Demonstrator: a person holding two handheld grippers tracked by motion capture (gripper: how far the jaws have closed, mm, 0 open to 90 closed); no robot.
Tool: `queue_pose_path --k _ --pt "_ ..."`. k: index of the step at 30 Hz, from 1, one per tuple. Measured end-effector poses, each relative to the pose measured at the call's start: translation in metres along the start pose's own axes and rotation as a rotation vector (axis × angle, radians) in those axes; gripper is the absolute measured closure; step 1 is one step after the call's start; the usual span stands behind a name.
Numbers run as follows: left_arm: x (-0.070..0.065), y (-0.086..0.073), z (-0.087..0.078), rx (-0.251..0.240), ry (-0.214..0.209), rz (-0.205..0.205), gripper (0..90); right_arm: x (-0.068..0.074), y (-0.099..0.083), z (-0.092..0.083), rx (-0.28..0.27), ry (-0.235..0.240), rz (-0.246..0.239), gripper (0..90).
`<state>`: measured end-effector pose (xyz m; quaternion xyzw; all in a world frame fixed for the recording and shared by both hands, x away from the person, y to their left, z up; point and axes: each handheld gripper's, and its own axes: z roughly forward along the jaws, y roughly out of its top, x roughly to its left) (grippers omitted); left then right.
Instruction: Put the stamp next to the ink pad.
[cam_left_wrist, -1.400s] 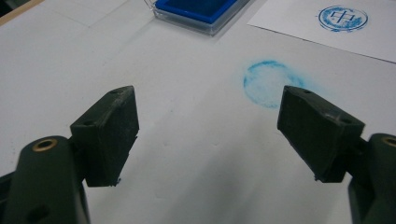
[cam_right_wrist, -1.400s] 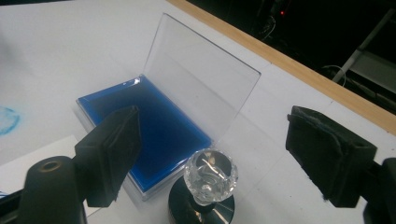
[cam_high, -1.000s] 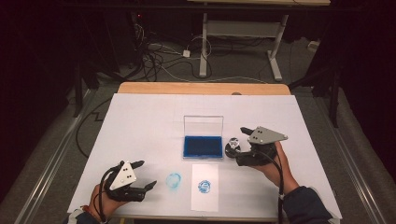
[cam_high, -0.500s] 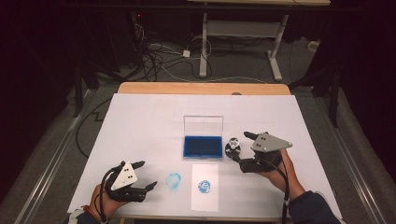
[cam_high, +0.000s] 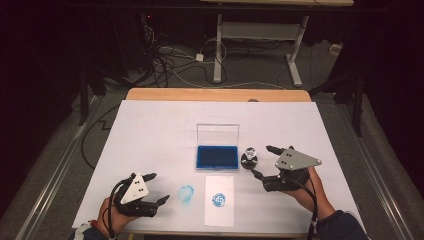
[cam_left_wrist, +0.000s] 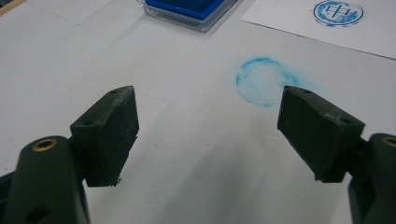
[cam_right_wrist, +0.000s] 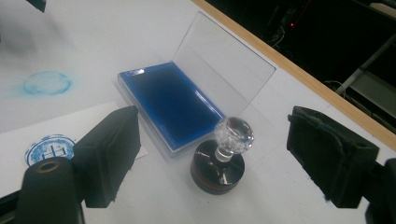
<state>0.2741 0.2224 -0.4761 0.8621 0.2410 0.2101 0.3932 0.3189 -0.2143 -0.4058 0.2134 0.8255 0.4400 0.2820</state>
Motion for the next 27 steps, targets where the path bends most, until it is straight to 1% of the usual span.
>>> queue_pose_path --k 6,8,18,25,27 --pt "0.000 0.000 0.001 0.006 -0.002 0.002 20.2 -0.001 -0.006 -0.006 0.012 -0.010 -0.009 16.9" --pt "0.000 0.000 0.002 0.008 -0.002 -0.001 20.2 -0.001 -0.009 -0.009 0.000 -0.009 -0.010 16.8" --pt "0.000 0.000 0.004 0.009 -0.012 -0.003 20.2 -0.001 -0.020 -0.021 -0.024 -0.023 0.006 16.8" --pt "-0.001 0.002 0.008 0.013 -0.021 0.003 20.1 0.003 -0.029 -0.028 -0.027 -0.046 -0.007 16.8" --pt "-0.001 0.002 0.009 0.014 -0.023 0.007 20.2 0.004 -0.032 -0.029 -0.022 -0.060 -0.014 16.9"
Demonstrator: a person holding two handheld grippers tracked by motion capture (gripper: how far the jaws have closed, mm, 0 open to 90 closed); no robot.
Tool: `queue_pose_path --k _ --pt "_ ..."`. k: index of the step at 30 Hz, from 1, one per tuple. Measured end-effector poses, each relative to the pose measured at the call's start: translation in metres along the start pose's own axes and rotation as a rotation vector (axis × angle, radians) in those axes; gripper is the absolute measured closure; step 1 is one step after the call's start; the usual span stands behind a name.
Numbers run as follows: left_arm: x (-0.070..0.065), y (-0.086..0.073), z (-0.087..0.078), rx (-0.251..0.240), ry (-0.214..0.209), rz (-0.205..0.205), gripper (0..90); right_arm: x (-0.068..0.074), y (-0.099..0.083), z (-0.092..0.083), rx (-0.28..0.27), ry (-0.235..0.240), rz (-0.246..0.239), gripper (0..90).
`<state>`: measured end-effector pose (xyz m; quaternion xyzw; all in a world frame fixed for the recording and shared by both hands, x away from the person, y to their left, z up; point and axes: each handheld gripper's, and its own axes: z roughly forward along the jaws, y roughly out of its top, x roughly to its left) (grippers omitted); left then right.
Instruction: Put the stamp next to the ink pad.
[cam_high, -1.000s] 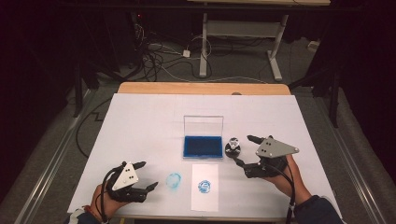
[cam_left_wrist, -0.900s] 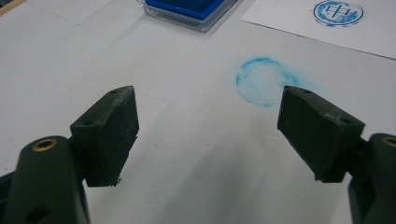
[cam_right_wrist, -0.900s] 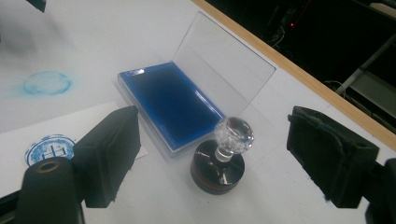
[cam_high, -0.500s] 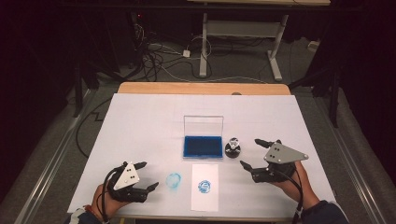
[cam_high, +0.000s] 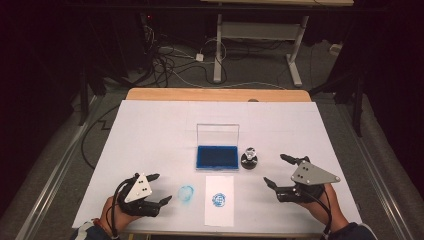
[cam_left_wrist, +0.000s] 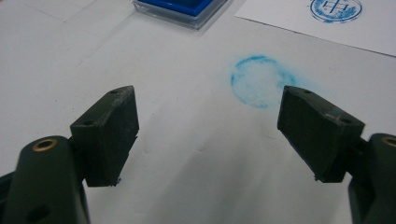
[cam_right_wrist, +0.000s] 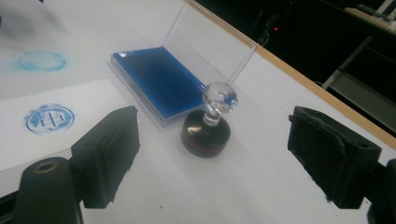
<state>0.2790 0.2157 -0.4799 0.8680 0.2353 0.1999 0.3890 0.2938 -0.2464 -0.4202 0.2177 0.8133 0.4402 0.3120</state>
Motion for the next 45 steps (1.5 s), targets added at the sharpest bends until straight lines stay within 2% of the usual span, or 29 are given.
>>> queue_pose_path --k 9,15,17,20,30,34,45 --pt "0.001 0.001 0.003 0.001 -0.005 0.000 20.2 0.000 -0.012 -0.009 -0.016 -0.018 0.011 16.9" --pt "0.001 0.001 0.003 0.002 0.000 -0.001 20.2 0.000 -0.020 -0.013 -0.007 -0.023 0.013 16.8" --pt "0.001 0.001 0.003 0.000 0.004 -0.004 20.2 0.000 -0.023 -0.014 -0.005 -0.028 -0.003 16.8" --pt "0.001 0.002 0.002 -0.001 0.008 0.000 20.2 0.002 -0.029 -0.017 -0.001 -0.029 -0.002 16.8" --pt "0.000 0.001 0.000 0.002 0.010 0.006 20.2 0.008 -0.052 -0.021 0.003 -0.022 0.042 16.8" --pt "-0.001 0.001 0.000 0.005 0.012 0.008 20.1 0.009 -0.055 -0.022 0.003 -0.017 0.055 16.7" --pt "-0.002 -0.001 -0.004 0.002 0.023 0.014 20.1 0.013 -0.051 -0.020 -0.002 -0.004 0.030 16.7"
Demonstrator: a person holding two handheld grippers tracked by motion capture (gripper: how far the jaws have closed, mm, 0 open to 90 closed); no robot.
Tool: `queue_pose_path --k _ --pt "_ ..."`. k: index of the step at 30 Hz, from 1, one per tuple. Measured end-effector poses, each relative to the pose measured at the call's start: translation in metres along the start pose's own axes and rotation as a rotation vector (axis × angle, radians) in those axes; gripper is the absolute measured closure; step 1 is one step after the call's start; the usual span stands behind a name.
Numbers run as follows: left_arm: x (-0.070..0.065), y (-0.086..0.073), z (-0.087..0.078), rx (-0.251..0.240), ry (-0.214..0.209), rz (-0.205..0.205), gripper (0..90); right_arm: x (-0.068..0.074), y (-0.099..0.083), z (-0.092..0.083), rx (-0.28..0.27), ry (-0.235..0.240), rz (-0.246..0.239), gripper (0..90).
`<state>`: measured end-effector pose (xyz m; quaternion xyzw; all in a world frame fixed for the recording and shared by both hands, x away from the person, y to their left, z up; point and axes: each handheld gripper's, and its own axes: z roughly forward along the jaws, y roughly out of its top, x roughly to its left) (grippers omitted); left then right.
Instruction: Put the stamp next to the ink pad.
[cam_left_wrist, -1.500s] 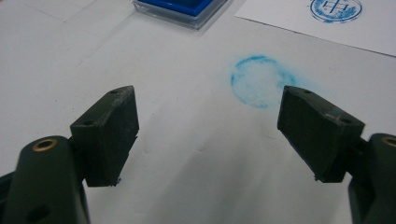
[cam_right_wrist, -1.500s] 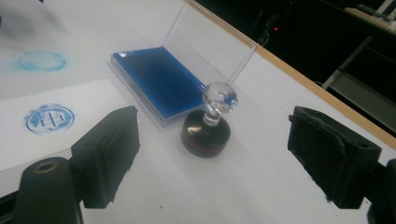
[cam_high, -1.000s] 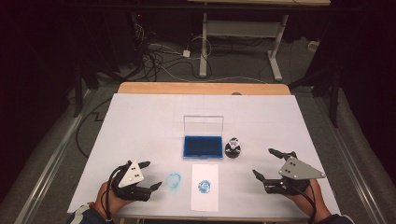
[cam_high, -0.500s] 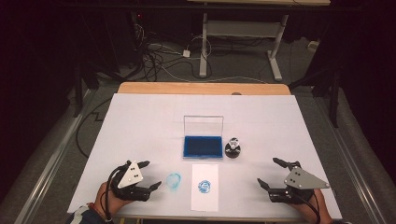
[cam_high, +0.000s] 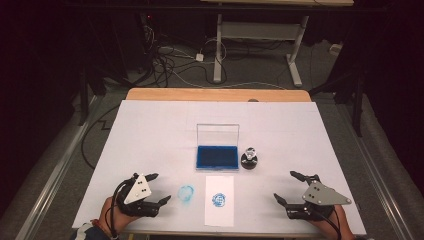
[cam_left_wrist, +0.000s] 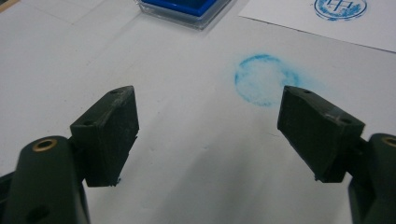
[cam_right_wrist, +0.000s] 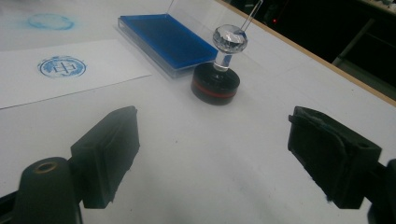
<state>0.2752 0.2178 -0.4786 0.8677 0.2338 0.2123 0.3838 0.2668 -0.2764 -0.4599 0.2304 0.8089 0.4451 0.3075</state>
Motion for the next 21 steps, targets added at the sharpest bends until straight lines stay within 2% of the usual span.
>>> queue_pose_path --k 21 --pt "0.0014 0.0000 0.0003 -0.002 -0.001 -0.004 20.1 0.0016 0.0029 0.0014 -0.005 0.001 -0.025 16.7"
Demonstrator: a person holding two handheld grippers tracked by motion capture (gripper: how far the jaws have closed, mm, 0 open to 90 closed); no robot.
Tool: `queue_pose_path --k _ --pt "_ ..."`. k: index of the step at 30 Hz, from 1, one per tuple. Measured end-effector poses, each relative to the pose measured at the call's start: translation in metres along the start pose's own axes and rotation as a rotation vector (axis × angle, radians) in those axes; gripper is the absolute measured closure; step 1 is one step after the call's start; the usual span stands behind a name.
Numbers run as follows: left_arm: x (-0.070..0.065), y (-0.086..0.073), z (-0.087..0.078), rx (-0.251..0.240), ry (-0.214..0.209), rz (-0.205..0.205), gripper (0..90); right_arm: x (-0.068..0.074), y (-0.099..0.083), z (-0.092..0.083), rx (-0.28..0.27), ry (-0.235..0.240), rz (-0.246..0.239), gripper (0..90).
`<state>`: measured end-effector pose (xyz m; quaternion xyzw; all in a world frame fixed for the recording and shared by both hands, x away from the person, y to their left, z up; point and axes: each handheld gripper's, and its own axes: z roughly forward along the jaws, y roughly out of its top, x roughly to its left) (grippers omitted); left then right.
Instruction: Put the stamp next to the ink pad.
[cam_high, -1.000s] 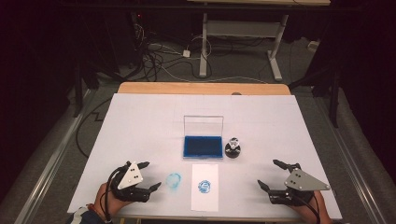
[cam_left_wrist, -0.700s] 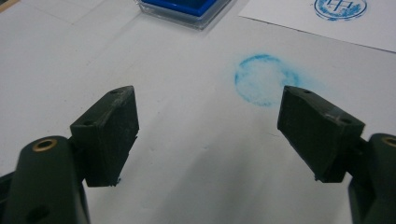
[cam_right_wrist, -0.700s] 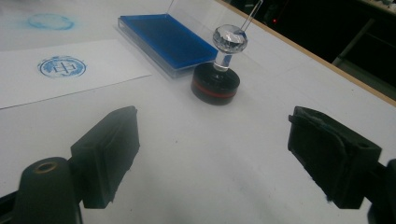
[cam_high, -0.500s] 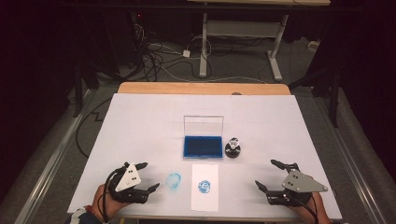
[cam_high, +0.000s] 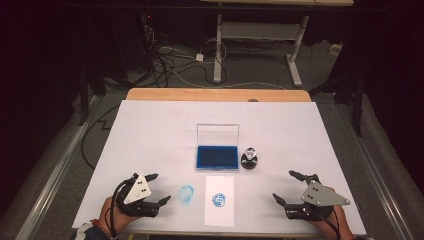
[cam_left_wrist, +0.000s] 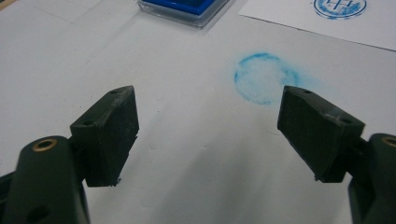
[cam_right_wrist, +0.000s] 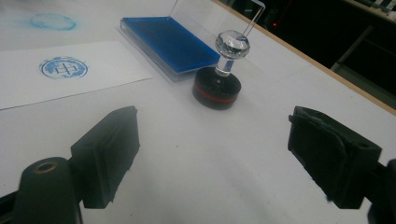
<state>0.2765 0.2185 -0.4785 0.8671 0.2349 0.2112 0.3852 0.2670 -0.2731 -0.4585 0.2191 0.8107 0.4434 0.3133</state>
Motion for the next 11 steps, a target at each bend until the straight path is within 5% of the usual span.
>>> queue_pose_path --k 11 --pt "0.0021 0.0010 -0.0015 -0.010 0.003 -0.008 20.1 -0.0007 0.0003 0.0044 0.001 -0.005 0.009 16.7"
